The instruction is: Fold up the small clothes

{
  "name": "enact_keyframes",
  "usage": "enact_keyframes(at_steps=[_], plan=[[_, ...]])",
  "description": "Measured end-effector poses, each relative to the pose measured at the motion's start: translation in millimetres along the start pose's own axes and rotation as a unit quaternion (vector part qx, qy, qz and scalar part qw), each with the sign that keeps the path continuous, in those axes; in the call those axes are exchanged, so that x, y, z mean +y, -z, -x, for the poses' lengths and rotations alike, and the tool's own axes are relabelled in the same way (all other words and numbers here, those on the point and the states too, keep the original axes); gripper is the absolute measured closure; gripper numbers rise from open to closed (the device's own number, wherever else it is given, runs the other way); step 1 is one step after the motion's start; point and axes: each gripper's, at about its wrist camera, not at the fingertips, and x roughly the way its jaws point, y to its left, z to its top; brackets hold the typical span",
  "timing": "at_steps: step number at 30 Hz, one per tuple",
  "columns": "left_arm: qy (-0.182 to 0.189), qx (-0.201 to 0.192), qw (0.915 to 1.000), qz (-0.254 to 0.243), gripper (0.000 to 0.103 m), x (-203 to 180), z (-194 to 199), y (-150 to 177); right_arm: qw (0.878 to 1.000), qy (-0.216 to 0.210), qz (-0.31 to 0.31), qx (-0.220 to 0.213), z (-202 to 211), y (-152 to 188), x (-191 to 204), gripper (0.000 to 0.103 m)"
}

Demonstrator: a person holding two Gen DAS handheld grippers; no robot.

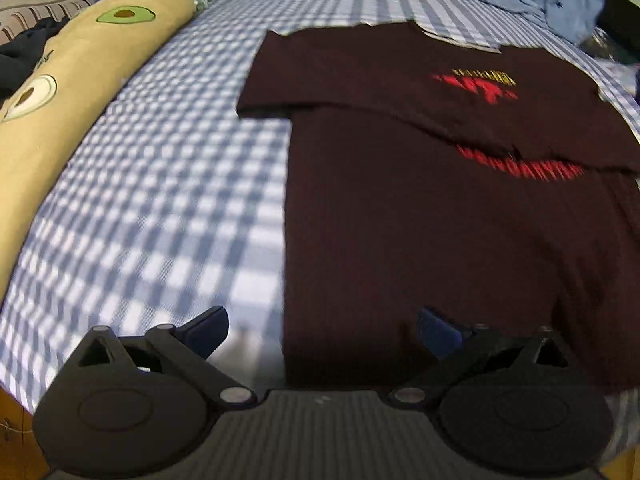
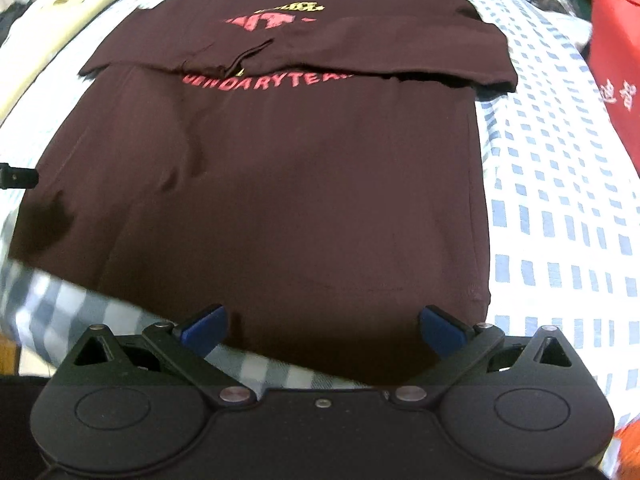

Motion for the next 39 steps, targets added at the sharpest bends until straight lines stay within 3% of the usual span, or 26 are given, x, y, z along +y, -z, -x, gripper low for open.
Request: enact_keyframes(at_steps=[4,9,13,17,22,24,27,31,33,34,36,37,39], plan=[[-0.005,-0.004,0.9995,-0.032,0.001,-15,8,20,0.997,0.009,0.072,0.003,0,16,8,0.001],[-0.013,-0.02,0.9959,-0.087,0.001,-34,17,35,0.981,0.048,0.19,-0.008,-3,36,21,0.001],[-0.017,-0.025,0.9938,-0.107,0.001,-47,24,46,0.952,0.117,0.282,-0.022,-13,52,30,0.001],[-0.016,-0.023,0.9952,-0.094,0.001,-53,31,55,0.935,0.135,0.324,-0.052,-16,66,31,0.001],[-0.02,-0.02,0.9966,-0.077,0.001,-53,35,64,0.891,0.201,0.392,-0.107,-19,80,40,0.001],[-0.022,-0.021,0.9968,-0.073,0.001,-51,37,67,0.882,0.22,0.399,-0.118,-23,80,40,0.001],[-0.025,-0.039,0.9962,-0.074,0.001,-52,44,73,0.885,0.223,0.387,-0.132,-25,75,37,0.001],[-0.016,-0.073,0.9915,-0.106,0.001,-61,54,83,0.894,0.212,0.372,-0.131,-23,72,35,0.01],[-0.009,-0.084,0.9876,-0.132,0.001,-70,57,88,0.895,0.196,0.379,-0.13,-22,75,36,0.026],[-0.007,-0.087,0.9857,-0.144,0.001,-75,57,90,0.895,0.187,0.384,-0.128,-23,77,37,0.04],[-0.007,-0.09,0.9818,-0.167,0.001,-86,55,94,0.891,0.181,0.397,-0.126,-22,82,42,0.05],[-0.007,-0.092,0.9802,-0.175,0.001,-91,53,96,0.892,0.174,0.399,-0.125,-21,82,42,0.061],[-0.009,-0.097,0.9751,-0.199,0.001,-102,50,98,0.895,0.167,0.394,-0.124,-15,78,43,0.065]])
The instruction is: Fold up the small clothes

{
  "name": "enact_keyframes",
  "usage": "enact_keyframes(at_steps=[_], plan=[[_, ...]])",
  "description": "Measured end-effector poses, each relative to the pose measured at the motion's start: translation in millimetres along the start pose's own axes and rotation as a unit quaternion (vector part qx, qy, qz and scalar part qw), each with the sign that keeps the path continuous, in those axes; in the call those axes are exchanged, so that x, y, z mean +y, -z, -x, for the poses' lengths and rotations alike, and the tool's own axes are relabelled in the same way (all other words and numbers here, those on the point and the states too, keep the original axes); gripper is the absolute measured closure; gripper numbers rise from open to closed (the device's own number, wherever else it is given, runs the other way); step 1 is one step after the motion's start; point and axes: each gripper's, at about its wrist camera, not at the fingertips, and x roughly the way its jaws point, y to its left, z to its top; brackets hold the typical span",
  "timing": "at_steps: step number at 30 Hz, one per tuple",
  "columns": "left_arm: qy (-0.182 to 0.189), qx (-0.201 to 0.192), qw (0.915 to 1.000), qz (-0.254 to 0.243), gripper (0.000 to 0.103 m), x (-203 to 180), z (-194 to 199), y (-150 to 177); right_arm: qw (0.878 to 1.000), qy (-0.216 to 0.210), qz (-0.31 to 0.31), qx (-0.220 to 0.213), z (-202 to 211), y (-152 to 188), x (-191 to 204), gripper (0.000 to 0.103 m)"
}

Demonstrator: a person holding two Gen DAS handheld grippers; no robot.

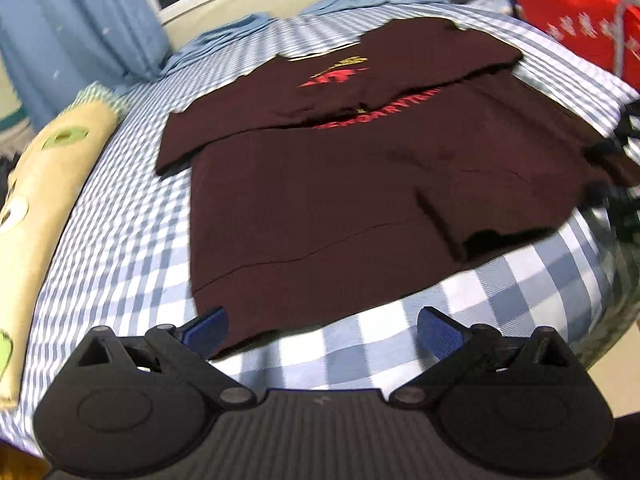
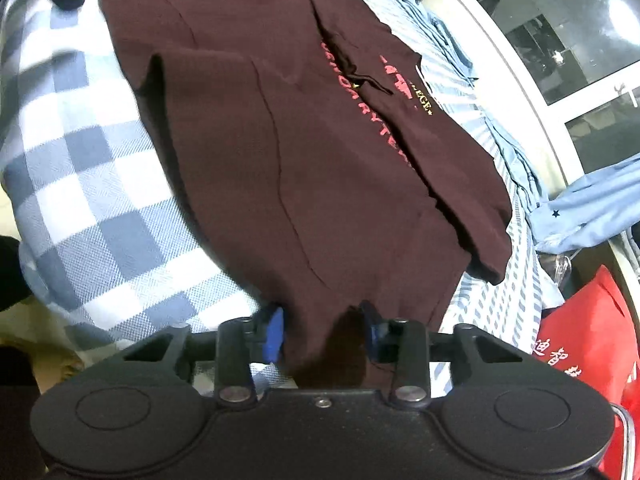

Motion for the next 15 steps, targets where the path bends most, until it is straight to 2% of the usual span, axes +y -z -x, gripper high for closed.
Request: enact_keyframes(at_steps=[4,8,14,15], plan=[[-0.021,-0.004,0.9985,-0.05,0.001,-22,-10,-3,1.0,-0.001,-0.026,-0.017,9,-12,-22,0.081],[-0.046,-0.008,0.9957,-0.08,0.001,-39,-25,-8,0.997,-0.013,-0.063,-0.031,17,-28,-50,0.089],[-0.071,-0.006,0.992,-0.104,0.001,-45,-45,-15,0.993,-0.02,-0.107,-0.055,29,-47,-83,0.091],[-0.072,-0.002,0.9924,-0.1,0.005,-42,-48,-16,0.992,-0.019,-0.112,-0.058,32,-49,-87,0.091]])
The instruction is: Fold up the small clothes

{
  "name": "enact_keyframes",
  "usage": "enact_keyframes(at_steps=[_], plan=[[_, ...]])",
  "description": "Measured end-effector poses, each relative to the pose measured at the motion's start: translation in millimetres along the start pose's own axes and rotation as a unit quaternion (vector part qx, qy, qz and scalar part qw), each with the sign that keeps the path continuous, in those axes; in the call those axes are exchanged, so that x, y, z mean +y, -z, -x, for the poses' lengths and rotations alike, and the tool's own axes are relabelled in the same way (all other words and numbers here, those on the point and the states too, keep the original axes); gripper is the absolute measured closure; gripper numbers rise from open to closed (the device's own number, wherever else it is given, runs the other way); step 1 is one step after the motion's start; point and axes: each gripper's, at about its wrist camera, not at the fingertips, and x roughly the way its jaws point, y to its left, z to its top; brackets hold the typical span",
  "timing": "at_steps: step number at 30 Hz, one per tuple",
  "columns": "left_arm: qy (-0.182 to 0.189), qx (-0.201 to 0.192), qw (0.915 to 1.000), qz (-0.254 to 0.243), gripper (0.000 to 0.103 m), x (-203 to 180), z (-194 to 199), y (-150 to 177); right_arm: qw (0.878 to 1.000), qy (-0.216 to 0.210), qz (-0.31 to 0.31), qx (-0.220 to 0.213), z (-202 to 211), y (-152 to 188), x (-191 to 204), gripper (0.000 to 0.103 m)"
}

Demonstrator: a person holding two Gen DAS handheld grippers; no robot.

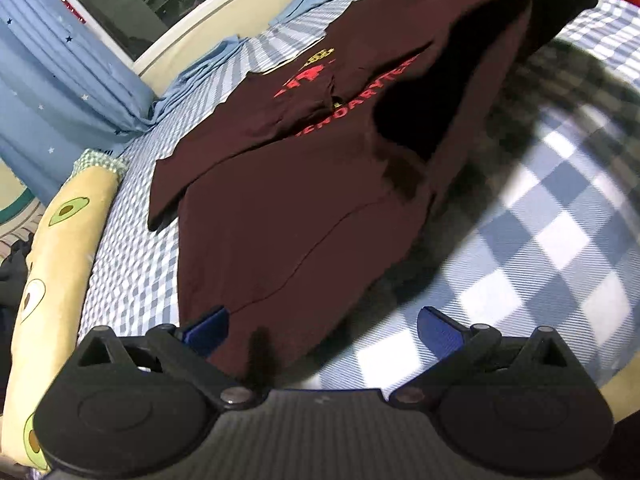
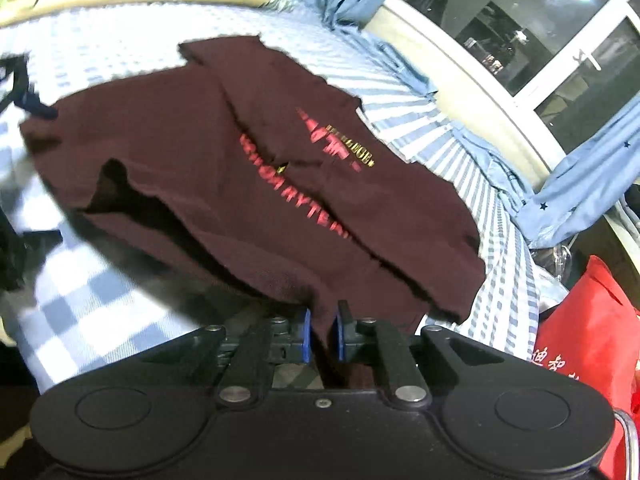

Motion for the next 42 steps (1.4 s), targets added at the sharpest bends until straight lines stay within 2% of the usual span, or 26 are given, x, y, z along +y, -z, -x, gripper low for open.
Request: enact_keyframes(at_steps=[2,4,6,8,11,13,14,15,18,22,27,29,32,34,36,37,38,39,41,42], plan=[[0.009,0.002,0.9999,0.012,0.011,7,-5,0,1.0,0.001,-0.01,-0.006,4,-4,-6,0.091],[-0.001,0.001,0.9998,0.019,0.019,17,-8,0,1.0,0.0,-0.015,-0.008,8,-7,-9,0.091],[-0.013,0.004,0.9996,0.023,0.032,26,-10,2,1.0,0.001,-0.016,-0.01,10,-7,-10,0.091],[-0.025,0.008,0.9993,0.028,0.037,39,-13,3,1.0,0.0,-0.019,-0.009,10,-6,-11,0.091],[-0.045,0.013,0.9985,0.027,0.038,52,-17,7,1.0,-0.001,-0.025,-0.007,11,-3,-9,0.091],[-0.048,0.006,0.9986,0.022,0.052,57,-16,7,1.0,-0.004,-0.029,-0.003,11,0,-7,0.091],[-0.05,0.002,0.9986,0.018,0.069,59,-15,7,0.999,-0.007,-0.031,0.001,11,2,-6,0.091],[-0.055,0.0,0.9984,0.012,0.082,60,-14,5,0.999,-0.01,-0.032,0.005,10,5,-4,0.091],[-0.059,-0.019,0.998,0.013,0.095,68,-8,-3,0.999,-0.019,-0.032,0.024,6,13,2,0.09],[-0.049,-0.03,0.9973,0.046,0.099,88,0,-18,0.998,-0.04,-0.026,0.049,-2,25,14,0.083],[-0.037,-0.035,0.9956,0.078,0.1,111,11,-41,0.995,-0.069,0.045,0.063,-18,43,37,0.056],[-0.042,-0.044,0.9956,0.072,0.1,114,17,-50,0.994,-0.067,0.056,0.067,-23,49,44,0.044],[-0.046,-0.057,0.9952,0.066,0.1,120,23,-64,0.995,-0.055,0.052,0.07,-26,53,53,0.035],[-0.05,-0.064,0.9948,0.063,0.1,122,27,-72,0.995,-0.038,0.053,0.073,-28,56,58,0.034],[-0.052,-0.067,0.9945,0.063,0.1,126,29,-78,0.994,-0.005,0.064,0.087,-33,62,63,0.038],[-0.049,-0.067,0.9944,0.065,0.1,128,29,-80,0.993,0.019,0.072,0.095,-36,66,65,0.049],[-0.045,-0.068,0.9943,0.068,0.1,131,30,-81,0.992,0.034,0.073,0.1,-38,69,64,0.065],[-0.042,-0.07,0.9944,0.067,0.1,131,31,-81,0.992,0.041,0.067,0.101,-39,71,61,0.071],[-0.046,-0.08,0.9941,0.058,0.1,129,36,-76,0.995,0.047,0.038,0.08,-31,71,51,0.091],[-0.052,-0.086,0.9933,0.056,0.101,127,38,-73,0.996,0.051,0.031,0.068,-26,70,46,0.095]])
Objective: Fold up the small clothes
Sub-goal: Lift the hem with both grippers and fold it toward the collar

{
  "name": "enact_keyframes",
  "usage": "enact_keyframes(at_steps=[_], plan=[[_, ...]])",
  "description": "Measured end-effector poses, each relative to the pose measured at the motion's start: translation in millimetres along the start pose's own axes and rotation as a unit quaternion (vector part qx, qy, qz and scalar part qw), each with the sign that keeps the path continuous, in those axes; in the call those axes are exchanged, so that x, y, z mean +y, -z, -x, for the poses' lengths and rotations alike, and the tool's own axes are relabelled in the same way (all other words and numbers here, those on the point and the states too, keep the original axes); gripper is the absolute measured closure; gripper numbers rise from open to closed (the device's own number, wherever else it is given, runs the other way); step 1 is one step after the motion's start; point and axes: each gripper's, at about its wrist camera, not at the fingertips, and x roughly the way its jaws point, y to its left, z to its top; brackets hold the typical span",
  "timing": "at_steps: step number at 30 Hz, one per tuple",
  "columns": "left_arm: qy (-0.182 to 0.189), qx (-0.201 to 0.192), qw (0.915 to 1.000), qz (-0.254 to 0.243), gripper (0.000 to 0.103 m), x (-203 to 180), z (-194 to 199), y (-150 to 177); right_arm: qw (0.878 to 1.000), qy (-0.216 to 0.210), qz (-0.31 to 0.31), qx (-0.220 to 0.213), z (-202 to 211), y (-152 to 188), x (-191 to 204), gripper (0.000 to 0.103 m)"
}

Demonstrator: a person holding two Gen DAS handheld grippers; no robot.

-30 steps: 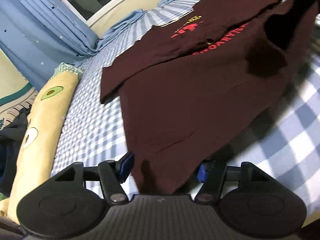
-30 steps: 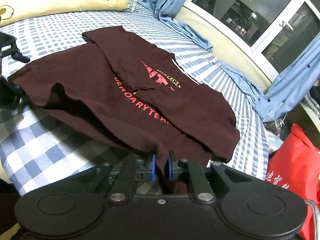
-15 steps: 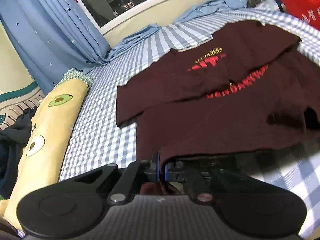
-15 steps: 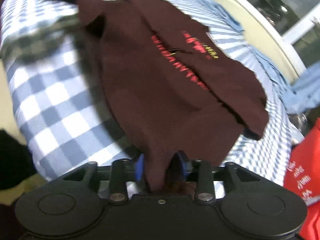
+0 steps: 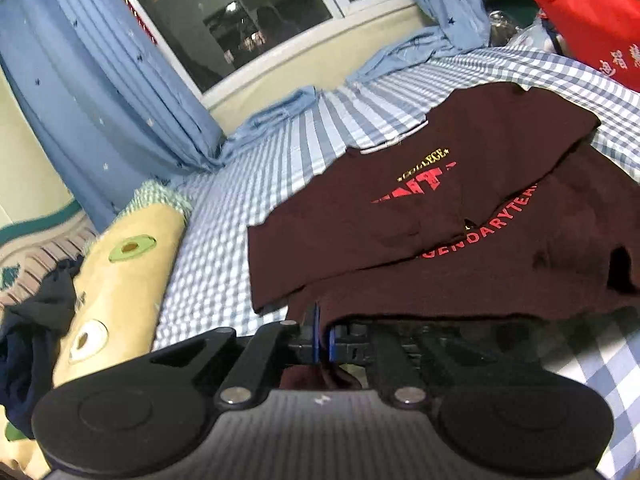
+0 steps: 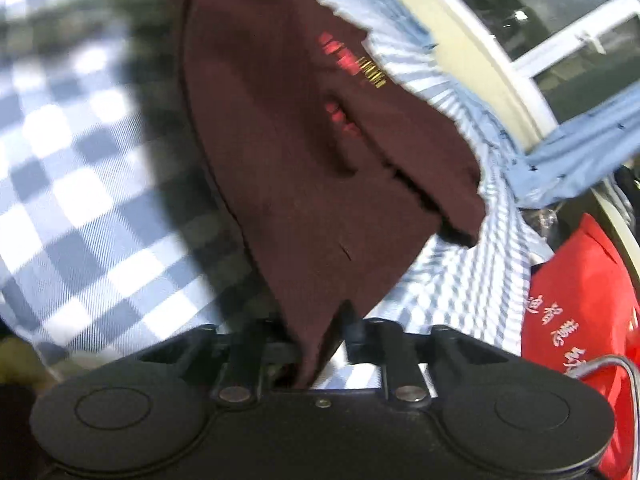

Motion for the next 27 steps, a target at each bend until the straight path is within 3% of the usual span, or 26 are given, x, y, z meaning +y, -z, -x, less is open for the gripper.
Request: enact_keyframes(at_steps=[6,12,21,27], plan=[[-0.024,-0.039,0.9988,0.015,0.101,3,29,19,0.997,0.018,-0.033,-0.072,36,9,-27,0.099],[-0.024,-0.059,0.998,-0.004,0.101,0,69,24,0.988,0.04,-0.082,-0.123,79,17,-47,0.1],[-0.007,-0.045,0.9983,-0.036,0.101,12,141,42,0.984,0.0,-0.107,-0.145,161,49,-60,0.1],[-0.001,-0.034,0.9992,-0.023,0.1,12,142,22,0.982,-0.013,-0.125,-0.145,165,42,-73,0.1]])
